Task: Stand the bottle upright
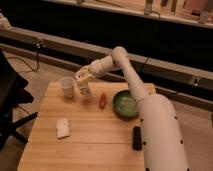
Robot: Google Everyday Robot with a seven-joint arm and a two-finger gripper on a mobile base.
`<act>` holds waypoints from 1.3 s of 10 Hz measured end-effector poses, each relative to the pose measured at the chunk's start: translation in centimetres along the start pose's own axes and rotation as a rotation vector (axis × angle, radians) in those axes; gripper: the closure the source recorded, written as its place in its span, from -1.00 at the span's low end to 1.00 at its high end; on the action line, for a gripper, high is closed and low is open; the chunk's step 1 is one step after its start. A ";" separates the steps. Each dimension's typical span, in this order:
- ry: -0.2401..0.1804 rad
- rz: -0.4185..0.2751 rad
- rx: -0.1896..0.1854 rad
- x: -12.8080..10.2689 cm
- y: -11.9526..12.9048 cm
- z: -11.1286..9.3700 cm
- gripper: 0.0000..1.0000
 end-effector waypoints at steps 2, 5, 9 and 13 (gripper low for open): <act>0.015 0.044 0.013 0.9 0.3 -0.3 0.05; 0.008 0.104 0.033 2.1 0.9 -0.6 -0.54; 0.007 0.061 0.024 1.0 0.3 -0.8 -0.09; 0.004 0.107 0.025 2.1 0.6 -0.9 0.20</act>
